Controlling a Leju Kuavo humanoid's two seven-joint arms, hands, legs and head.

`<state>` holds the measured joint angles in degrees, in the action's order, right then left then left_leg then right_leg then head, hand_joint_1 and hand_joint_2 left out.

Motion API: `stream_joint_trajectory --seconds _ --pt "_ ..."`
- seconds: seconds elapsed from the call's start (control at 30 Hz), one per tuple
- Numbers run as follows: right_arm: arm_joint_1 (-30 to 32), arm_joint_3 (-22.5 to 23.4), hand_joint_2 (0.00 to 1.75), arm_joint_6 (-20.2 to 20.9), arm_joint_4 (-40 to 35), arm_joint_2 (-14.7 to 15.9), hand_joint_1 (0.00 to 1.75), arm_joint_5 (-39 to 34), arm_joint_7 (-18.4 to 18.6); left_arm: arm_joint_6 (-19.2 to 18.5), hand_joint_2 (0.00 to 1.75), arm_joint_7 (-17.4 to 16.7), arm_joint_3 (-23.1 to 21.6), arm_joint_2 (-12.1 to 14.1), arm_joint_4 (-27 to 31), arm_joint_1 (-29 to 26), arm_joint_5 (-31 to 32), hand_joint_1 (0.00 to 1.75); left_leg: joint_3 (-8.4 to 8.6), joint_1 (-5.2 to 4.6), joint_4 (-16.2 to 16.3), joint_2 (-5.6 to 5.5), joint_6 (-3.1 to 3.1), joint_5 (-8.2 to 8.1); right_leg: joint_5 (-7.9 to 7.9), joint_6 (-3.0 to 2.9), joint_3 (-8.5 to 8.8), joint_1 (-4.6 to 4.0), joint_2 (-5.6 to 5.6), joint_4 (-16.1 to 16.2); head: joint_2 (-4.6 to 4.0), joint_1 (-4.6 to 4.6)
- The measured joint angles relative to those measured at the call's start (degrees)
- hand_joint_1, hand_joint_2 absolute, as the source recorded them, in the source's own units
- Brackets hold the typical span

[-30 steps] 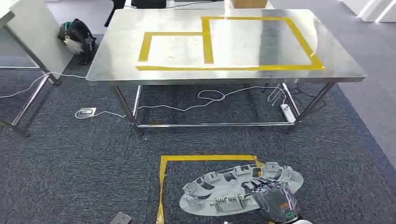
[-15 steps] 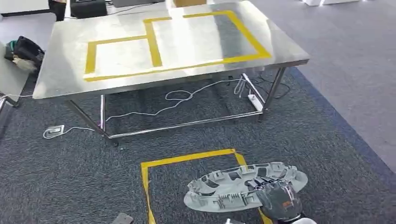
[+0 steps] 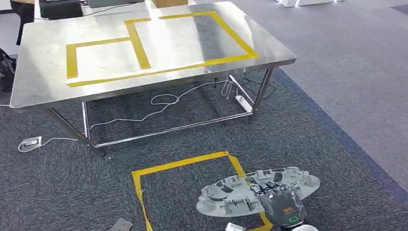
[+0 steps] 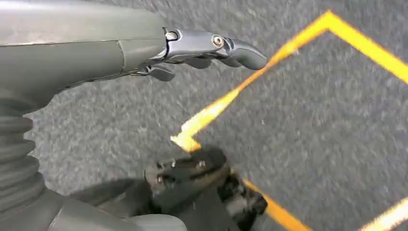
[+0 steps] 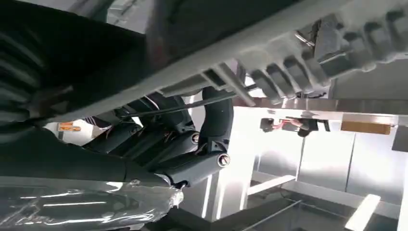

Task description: Take the parts from the cabinet and place them on the table.

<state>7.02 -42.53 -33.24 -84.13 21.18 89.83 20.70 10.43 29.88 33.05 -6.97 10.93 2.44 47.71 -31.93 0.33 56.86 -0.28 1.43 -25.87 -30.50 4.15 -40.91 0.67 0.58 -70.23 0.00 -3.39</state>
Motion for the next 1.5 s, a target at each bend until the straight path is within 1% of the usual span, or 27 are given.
stream_joint_trajectory --seconds 0.03,0.07,0.1,0.13,0.17,0.2,0.23,0.27,0.3,0.33,0.37,0.43,0.47,0.53,0.57,0.63,0.67,0.8,1.07,1.13,1.2,1.3,1.33,1.37,1.4,1.43,1.5 --pt "-0.01 -0.22 1.75 0.00 0.22 0.00 1.75 0.00 0.02 0.00 1.75 0.00 0.00 0.00 0.00 -0.24 0.02 0.00 -0.02 -0.02 0.04 0.31 0.01 -0.01 -1.83 0.14 -2.09 0.01 -0.15 -4.61 0.00 -0.11" --pt "-0.01 -0.37 1.75 0.00 0.43 0.00 1.75 0.00 0.04 0.00 1.75 0.00 0.02 0.02 0.00 -0.42 0.02 0.00 -0.01 -0.02 0.05 0.43 0.01 -0.01 -2.25 0.24 -3.02 0.03 -0.15 -6.74 0.00 -0.09" --pt "-0.04 -0.50 1.75 0.00 0.66 0.00 1.75 0.00 0.04 0.00 1.75 0.00 0.02 0.00 0.00 -0.49 0.02 0.00 0.04 -0.01 0.05 0.58 -0.02 -0.03 -1.30 0.30 -2.60 0.08 -0.17 -6.07 0.00 -0.07" --pt "-0.11 -0.61 1.75 0.00 0.83 0.00 1.75 0.00 0.07 0.00 1.75 0.00 0.02 0.00 0.00 -0.48 0.02 0.00 0.10 0.05 0.07 0.63 -0.12 -0.10 0.79 0.30 -0.68 0.12 -0.25 -2.63 0.00 -0.09" --pt "-0.20 -0.76 1.75 0.00 1.01 0.02 1.75 0.00 0.11 0.00 1.75 0.00 0.02 -0.02 0.00 -0.45 0.02 0.00 0.27 0.14 0.09 0.65 -0.31 -0.21 3.33 0.25 2.39 0.18 -0.42 2.99 0.00 -0.07" --pt "-0.22 -0.87 1.75 0.00 1.11 0.04 1.75 0.00 0.11 0.00 1.75 0.00 0.02 -0.02 0.00 -0.45 0.02 0.00 0.49 0.20 0.18 0.68 -0.61 -0.41 5.34 0.38 5.51 0.27 -0.95 8.45 0.00 -0.09" --pt "-0.36 -1.02 1.75 0.00 1.22 0.07 1.75 0.00 0.11 0.00 1.75 0.00 0.02 0.09 0.00 -0.47 0.02 0.00 0.52 -0.20 0.26 0.69 -1.03 -0.60 4.47 0.52 7.12 0.17 -1.58 11.25 0.00 -0.15" --pt "-0.53 -1.14 1.75 0.00 1.27 0.07 1.75 0.00 0.11 0.00 1.75 0.00 0.02 0.13 0.00 -0.47 0.02 0.00 0.40 -0.50 0.60 0.68 -1.22 -0.70 4.97 -0.43 7.48 0.33 -0.89 11.56 0.00 -0.15" --pt "-0.62 -1.22 1.75 0.00 1.29 0.07 1.75 0.00 0.11 0.00 1.75 0.00 0.02 0.18 0.00 -0.48 0.02 0.00 0.30 -0.62 0.57 0.69 -1.15 -0.72 5.17 -0.51 7.35 0.57 -0.83 11.57 0.00 0.11" --pt "-0.71 -1.29 1.75 -0.02 1.33 0.07 1.75 0.00 0.11 0.00 1.75 0.00 0.02 0.24 0.00 -0.53 0.02 0.00 0.31 -0.68 0.49 0.68 -0.46 -0.34 5.24 -0.40 7.24 0.52 -0.73 11.57 0.00 0.24" --pt "-0.78 -1.38 1.75 -0.02 1.38 0.07 1.75 0.02 0.11 0.00 1.75 0.00 0.02 0.31 0.00 -0.52 0.02 0.00 0.36 -0.69 0.28 0.68 -0.03 -0.22 5.27 -0.46 7.16 0.46 -0.64 11.57 0.00 0.17" --pt "-0.81 -1.44 1.75 0.00 1.46 0.13 1.75 0.04 0.11 0.00 1.75 0.00 0.02 0.31 0.00 -0.45 0.02 0.00 0.41 -0.67 -0.03 0.70 0.22 -0.04 5.24 -0.73 7.06 0.28 -0.53 11.56 0.00 0.20" --pt "-0.83 -1.46 1.75 -0.02 1.51 0.13 1.75 0.04 0.11 0.00 1.75 0.00 0.02 0.31 0.00 -0.46 0.02 0.00 0.44 -0.62 -0.20 0.72 0.19 -0.02 5.25 -1.12 7.01 0.15 -0.51 11.56 0.00 0.15" --pt "-0.85 -1.55 1.75 -0.02 1.53 0.13 1.75 0.04 0.15 0.00 1.75 0.00 0.02 0.31 0.00 -0.46 0.02 0.00 0.43 -0.52 -0.37 0.76 -0.15 0.13 5.23 -1.38 6.94 0.00 -0.47 11.54 0.00 0.17" --pt "-0.89 -1.59 1.75 -0.02 1.55 0.13 1.75 0.04 0.15 0.00 1.75 0.00 0.02 0.31 0.00 -0.46 0.02 0.00 0.42 -0.44 -0.47 0.77 -0.53 0.23 5.21 -1.59 6.90 -0.07 -0.48 11.53 0.00 0.15" --pt "-0.93 -1.68 1.75 -0.02 1.55 0.13 1.75 0.04 0.13 0.00 1.75 0.00 0.02 0.28 0.00 -0.46 0.02 0.00 0.42 -0.24 -0.68 0.78 -2.26 0.27 5.28 -1.76 6.79 -0.18 -0.51 11.49 0.00 0.13" --pt "-0.93 -1.70 1.75 -0.02 1.55 0.13 1.75 0.04 0.13 0.00 1.75 0.00 0.02 0.28 0.00 -0.47 0.02 0.00 0.38 -0.21 -0.68 0.78 -2.39 0.31 5.29 -1.79 6.77 -0.18 -0.52 11.49 0.00 0.13" --pt "-0.93 -1.79 1.75 -0.02 1.55 0.13 1.75 0.04 0.20 0.00 1.75 0.00 0.02 0.31 0.00 -0.49 0.22 0.00 0.33 -0.23 -0.68 0.78 -2.46 0.36 5.44 -1.93 6.76 -0.14 -0.52 11.48 0.00 0.11" --pt "-0.88 -2.03 1.75 -0.13 1.73 0.09 1.75 0.04 0.02 -0.04 1.75 -0.04 0.02 0.37 0.00 -0.49 0.44 0.00 0.27 -0.49 -0.53 0.78 -2.37 0.39 5.59 -1.75 6.77 0.11 -0.51 11.52 0.00 0.11" --pt "-0.92 -2.05 1.75 0.26 1.75 0.00 1.75 0.04 0.41 -0.04 1.75 -0.15 0.02 0.48 0.00 -0.49 0.44 0.00 0.09 -0.66 -0.14 0.79 -1.89 0.19 5.74 -1.49 6.78 0.32 -0.49 11.66 0.00 0.17" --pt "-1.05 -2.18 1.75 1.59 1.75 0.00 1.75 0.04 1.77 -0.04 1.75 -0.24 0.11 0.50 0.00 -0.50 0.44 0.00 -0.09 -0.71 -0.07 0.79 -1.68 0.11 5.76 -1.34 6.75 0.35 -0.50 11.66 0.00 0.13" --pt "-1.14 -2.36 1.75 2.16 1.75 0.02 1.75 0.04 2.51 0.00 1.75 -0.22 0.37 0.59 0.00 -0.52 0.44 0.00 -0.30 -0.93 0.19 0.79 -1.25 0.03 5.87 -0.90 6.75 0.53 -0.50 11.74 0.00 0.13" --pt "-1.21 -2.42 1.75 2.19 1.75 0.04 1.75 0.07 2.69 0.00 1.75 -0.22 0.42 0.63 0.00 -0.54 0.44 0.00 -0.41 -1.01 0.13 0.78 -0.98 0.09 6.05 -0.65 6.84 0.58 -0.65 12.07 0.00 0.18" --pt "-1.31 -2.49 1.75 2.19 1.73 0.04 1.75 0.07 2.80 0.02 1.75 -0.22 0.44 0.63 0.00 -0.51 0.44 0.00 -0.25 -0.80 -0.71 0.77 -0.62 0.53 6.14 -0.38 7.03 0.39 -0.68 12.27 0.00 0.18" --pt "-1.33 -2.51 1.75 2.19 1.70 0.07 1.75 0.04 2.82 0.02 1.75 -0.22 0.46 0.59 0.00 -0.52 0.44 0.00 0.34 -0.27 -1.52 0.77 -0.53 1.24 5.75 -0.30 6.42 0.46 -0.63 11.81 0.00 0.11" --pt "-1.47 -2.58 1.75 2.19 1.70 0.15 1.75 0.07 2.82 0.02 1.75 -0.22 0.48 0.59 0.00 -0.50 0.44 0.00 0.39 -0.17 -1.64 0.73 -0.30 1.40 3.81 -0.09 5.52 0.33 -0.60 9.54 0.00 -0.07" --pt "-1.65 -2.90 1.75 2.19 1.70 0.13 1.75 0.09 2.78 0.02 1.75 -0.22 0.52 0.55 0.00 -0.52 0.44 0.00 0.30 -0.06 -1.60 0.37 -0.26 1.42 -0.51 0.36 1.79 0.59 -0.62 0.69 0.00 -0.09"
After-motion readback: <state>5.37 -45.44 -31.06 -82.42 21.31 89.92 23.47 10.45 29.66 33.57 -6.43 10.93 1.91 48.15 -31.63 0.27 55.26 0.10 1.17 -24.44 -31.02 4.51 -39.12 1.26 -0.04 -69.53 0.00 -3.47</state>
